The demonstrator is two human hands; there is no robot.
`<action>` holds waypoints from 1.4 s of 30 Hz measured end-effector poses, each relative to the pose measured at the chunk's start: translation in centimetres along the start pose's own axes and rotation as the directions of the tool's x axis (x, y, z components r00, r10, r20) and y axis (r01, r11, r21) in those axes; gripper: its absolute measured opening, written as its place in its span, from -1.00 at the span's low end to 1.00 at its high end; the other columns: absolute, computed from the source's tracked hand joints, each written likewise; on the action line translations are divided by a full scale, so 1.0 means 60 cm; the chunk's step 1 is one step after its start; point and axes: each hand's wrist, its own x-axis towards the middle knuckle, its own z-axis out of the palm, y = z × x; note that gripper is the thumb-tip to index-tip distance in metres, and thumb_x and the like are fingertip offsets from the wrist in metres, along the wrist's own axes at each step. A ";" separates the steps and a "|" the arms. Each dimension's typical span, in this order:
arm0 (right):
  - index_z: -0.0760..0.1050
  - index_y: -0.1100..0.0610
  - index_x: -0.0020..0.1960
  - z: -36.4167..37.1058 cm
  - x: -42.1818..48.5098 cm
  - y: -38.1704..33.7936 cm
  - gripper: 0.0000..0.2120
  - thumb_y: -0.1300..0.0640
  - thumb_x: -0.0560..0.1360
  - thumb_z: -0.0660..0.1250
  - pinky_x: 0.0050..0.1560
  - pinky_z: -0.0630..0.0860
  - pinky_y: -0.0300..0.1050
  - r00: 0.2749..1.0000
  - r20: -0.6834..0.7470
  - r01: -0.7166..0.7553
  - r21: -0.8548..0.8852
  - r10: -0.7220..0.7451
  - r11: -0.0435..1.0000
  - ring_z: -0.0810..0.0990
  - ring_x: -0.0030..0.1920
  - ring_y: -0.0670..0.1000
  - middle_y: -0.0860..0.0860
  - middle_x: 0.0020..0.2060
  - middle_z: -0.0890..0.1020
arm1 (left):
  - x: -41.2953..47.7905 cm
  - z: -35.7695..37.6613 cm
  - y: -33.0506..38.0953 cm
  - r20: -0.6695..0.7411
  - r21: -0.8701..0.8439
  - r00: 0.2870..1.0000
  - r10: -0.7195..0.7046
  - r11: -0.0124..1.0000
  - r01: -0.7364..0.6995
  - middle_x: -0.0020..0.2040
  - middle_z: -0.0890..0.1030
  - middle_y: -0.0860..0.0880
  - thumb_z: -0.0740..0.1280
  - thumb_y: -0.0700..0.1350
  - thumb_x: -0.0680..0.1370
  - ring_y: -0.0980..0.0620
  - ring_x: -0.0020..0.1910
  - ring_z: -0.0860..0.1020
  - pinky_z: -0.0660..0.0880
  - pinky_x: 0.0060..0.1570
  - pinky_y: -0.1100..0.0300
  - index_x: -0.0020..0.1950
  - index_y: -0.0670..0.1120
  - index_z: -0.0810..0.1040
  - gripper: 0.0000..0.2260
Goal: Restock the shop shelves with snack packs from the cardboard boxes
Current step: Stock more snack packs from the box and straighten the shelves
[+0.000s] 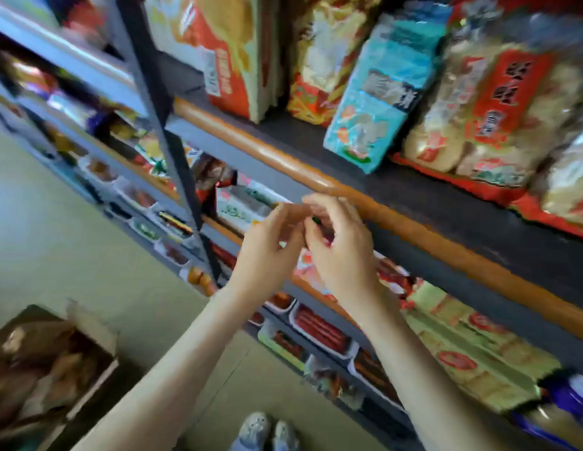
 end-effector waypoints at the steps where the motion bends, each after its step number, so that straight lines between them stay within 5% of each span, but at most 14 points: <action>1: 0.55 0.20 0.13 0.039 -0.006 -0.002 -0.75 0.28 0.47 0.25 0.07 0.44 -0.22 0.997 0.081 0.005 0.033 -0.008 0.999 0.59 0.04 0.07 0.04 0.00 0.58 | -0.017 -0.020 -0.029 -0.052 0.005 0.994 -0.099 0.995 0.100 -0.15 0.61 0.18 0.24 -0.25 0.57 0.40 -0.20 0.53 0.37 -0.21 0.53 0.10 -0.02 0.56 -0.80; 6: 0.57 0.22 0.09 0.239 -0.053 -0.021 -0.77 0.30 0.45 0.30 0.10 0.45 -0.12 0.888 0.456 -0.031 0.180 -0.056 0.983 0.57 0.02 0.08 0.09 -0.02 0.61 | -0.121 -0.125 -0.173 -0.316 -0.013 0.837 -0.447 0.884 0.467 -0.22 0.60 0.17 0.31 -0.22 0.56 0.33 -0.27 0.54 0.48 -0.14 0.35 -0.05 0.06 0.54 -0.84; 11: 0.57 0.25 0.08 0.426 -0.103 -0.049 -0.80 0.35 0.46 0.34 0.10 0.47 -0.05 0.647 0.756 -0.071 0.182 -0.094 0.981 0.59 0.00 0.16 0.16 -0.03 0.61 | -0.241 -0.221 -0.298 -0.439 -0.103 0.573 -0.692 0.672 0.734 -0.13 0.60 0.04 0.26 -0.19 0.59 0.11 -0.17 0.58 0.41 -0.25 0.49 0.07 -0.04 0.55 -0.88; 13: 0.57 0.24 0.09 0.492 -0.116 -0.062 -0.79 0.35 0.47 0.33 0.07 0.45 -0.11 0.566 0.818 -0.071 0.178 -0.107 0.981 0.59 -0.01 0.12 0.14 -0.02 0.61 | -0.287 -0.253 -0.349 -0.464 -0.164 0.456 -0.759 0.580 0.798 -0.08 0.63 0.01 0.26 -0.14 0.60 0.06 -0.11 0.61 0.45 -0.16 0.36 0.08 -0.03 0.54 -0.89; 19: 0.52 0.22 0.18 0.710 -0.121 -0.100 -0.74 0.33 0.49 0.30 0.10 0.38 -0.25 0.376 0.920 -0.015 0.127 -0.112 0.992 0.54 0.06 0.06 0.12 0.06 0.56 | -0.387 -0.363 -0.520 -0.471 -0.295 0.162 -0.867 0.328 0.897 0.00 0.63 -0.06 0.23 -0.11 0.59 -0.02 -0.04 0.59 0.41 -0.20 0.24 0.12 -0.02 0.52 -0.85; 22: 0.48 0.20 0.24 0.838 -0.122 -0.111 -0.70 0.31 0.51 0.29 0.15 0.37 -0.21 0.314 0.947 0.030 0.058 -0.064 0.998 0.51 0.13 0.06 0.08 0.10 0.53 | -0.419 -0.431 -0.620 -0.415 -0.383 0.017 -0.910 0.192 0.904 0.08 0.61 -0.08 0.18 -0.11 0.61 -0.01 -0.06 0.57 0.45 -0.18 0.18 0.18 -0.01 0.51 -0.80; 27: 0.33 0.19 0.39 1.059 -0.148 -0.114 -0.58 0.28 0.54 0.25 0.31 0.31 -0.10 0.106 0.991 0.129 -0.090 0.076 0.988 0.39 0.31 0.08 0.11 0.28 0.43 | -0.466 -0.524 -0.764 -0.321 -0.481 -0.219 -0.921 -0.041 0.876 0.18 0.58 -0.10 0.16 -0.08 0.62 -0.06 0.05 0.56 0.47 -0.07 0.15 0.31 -0.01 0.42 -0.74; 33: 0.28 0.19 0.43 1.315 -0.214 -0.061 -0.55 0.28 0.55 0.23 0.37 0.28 -0.07 -0.021 0.986 0.171 -0.159 0.164 0.973 0.34 0.36 0.08 0.12 0.33 0.39 | -0.508 -0.579 -0.956 -0.269 -0.494 -0.340 -0.901 -0.174 0.852 -0.03 0.57 -0.04 0.18 -0.07 0.62 0.02 -0.15 0.57 0.55 -0.13 0.10 0.31 -0.04 0.39 -0.74; 42: 0.35 0.15 0.37 1.575 -0.405 0.081 -0.59 0.23 0.53 0.26 0.29 0.38 -0.02 -0.155 0.974 0.258 -0.122 0.166 0.959 0.43 0.27 0.10 0.11 0.25 0.44 | -0.537 -0.491 -1.246 -0.167 -0.663 -0.382 -0.909 -0.184 0.726 0.14 0.54 -0.08 0.19 -0.05 0.63 0.01 0.00 0.50 0.43 -0.05 0.16 0.33 -0.02 0.41 -0.73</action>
